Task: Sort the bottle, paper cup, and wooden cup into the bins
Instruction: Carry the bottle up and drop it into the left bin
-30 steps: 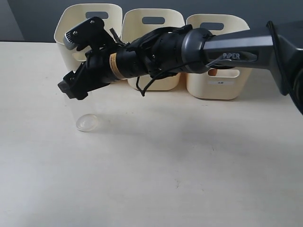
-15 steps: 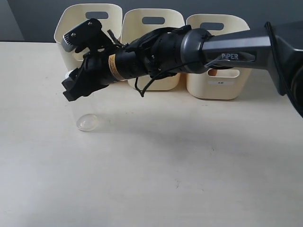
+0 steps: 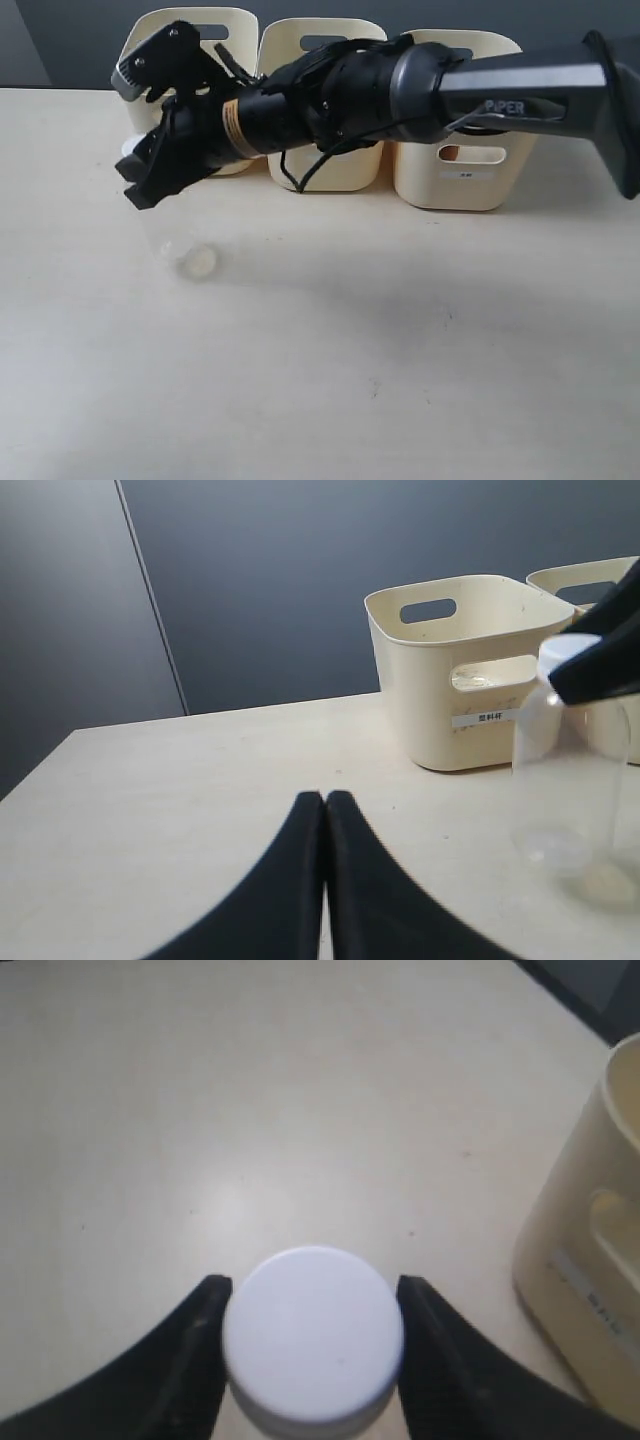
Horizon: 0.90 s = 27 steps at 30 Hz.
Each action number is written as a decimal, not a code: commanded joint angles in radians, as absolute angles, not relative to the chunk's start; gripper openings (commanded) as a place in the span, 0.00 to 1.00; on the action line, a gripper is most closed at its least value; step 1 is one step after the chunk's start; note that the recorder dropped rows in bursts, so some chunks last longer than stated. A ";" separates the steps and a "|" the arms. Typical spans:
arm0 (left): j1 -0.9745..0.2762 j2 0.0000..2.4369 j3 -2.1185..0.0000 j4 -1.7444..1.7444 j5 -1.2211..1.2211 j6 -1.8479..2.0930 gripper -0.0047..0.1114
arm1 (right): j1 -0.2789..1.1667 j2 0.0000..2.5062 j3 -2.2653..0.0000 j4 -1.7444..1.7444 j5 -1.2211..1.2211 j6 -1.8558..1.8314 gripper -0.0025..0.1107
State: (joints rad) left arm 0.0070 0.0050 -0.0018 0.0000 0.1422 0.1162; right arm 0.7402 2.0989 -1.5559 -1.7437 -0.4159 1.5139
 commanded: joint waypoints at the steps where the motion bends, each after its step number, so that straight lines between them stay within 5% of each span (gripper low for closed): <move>1: 0.007 0.000 0.000 0.000 0.135 0.115 0.04 | 0.739 2.000 -1.561 -1.744 -0.328 1.465 0.02; 8: 0.007 0.000 0.000 0.000 0.135 0.115 0.04 | 0.780 1.933 -1.571 -1.744 -0.057 1.206 0.02; 27: 0.007 0.000 0.000 0.000 0.135 0.115 0.04 | 0.767 2.100 -1.831 -1.733 0.056 1.187 0.02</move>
State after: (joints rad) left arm 0.0070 0.0050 -0.0018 0.0000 0.1422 0.1162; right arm 0.7916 2.0552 -1.7877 -1.7442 0.0365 1.1678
